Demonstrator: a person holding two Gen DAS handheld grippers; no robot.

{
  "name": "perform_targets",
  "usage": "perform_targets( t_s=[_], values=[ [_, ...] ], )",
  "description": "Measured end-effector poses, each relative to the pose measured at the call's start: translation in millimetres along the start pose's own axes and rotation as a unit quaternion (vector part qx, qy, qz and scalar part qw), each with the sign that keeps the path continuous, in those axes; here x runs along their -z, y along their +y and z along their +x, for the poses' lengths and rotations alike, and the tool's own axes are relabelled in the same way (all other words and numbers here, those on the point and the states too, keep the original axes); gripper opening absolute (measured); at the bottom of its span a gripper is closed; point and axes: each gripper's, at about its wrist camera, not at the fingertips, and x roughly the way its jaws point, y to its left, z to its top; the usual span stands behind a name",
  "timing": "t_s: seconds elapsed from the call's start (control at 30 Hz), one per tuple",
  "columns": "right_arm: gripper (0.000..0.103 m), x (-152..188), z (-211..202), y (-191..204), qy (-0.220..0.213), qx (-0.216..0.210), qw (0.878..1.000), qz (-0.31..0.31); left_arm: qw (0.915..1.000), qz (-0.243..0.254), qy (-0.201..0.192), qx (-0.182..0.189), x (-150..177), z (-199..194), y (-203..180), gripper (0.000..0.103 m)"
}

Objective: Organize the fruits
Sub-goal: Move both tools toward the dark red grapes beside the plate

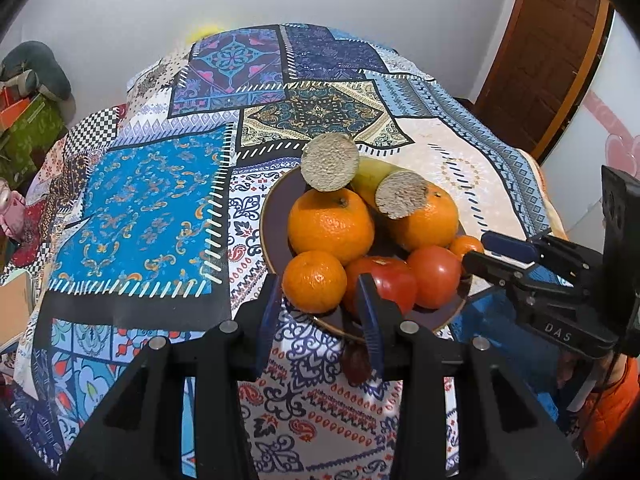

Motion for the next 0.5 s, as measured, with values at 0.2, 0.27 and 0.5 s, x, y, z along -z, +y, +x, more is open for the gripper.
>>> perform_targets(
  t_s=[0.2, 0.27, 0.5],
  values=[
    [0.037, 5.0, -12.7, 9.4, 0.001, -0.017, 1.000, -0.003, 1.0000, 0.005, -0.003, -0.001, 8.7, -16.2, -2.7, 0.041],
    [0.037, 7.6, -14.9, 16.5, 0.005, -0.019, 1.000, -0.013, 1.0000, 0.006, -0.001, -0.003, 13.8, -20.1, -3.9, 0.043],
    [0.037, 14.2, -13.6, 33.0, 0.018, -0.041, 0.999, -0.019, 0.9999, 0.002, 0.010, 0.003, 32.8, -25.6, -7.6, 0.043]
  ],
)
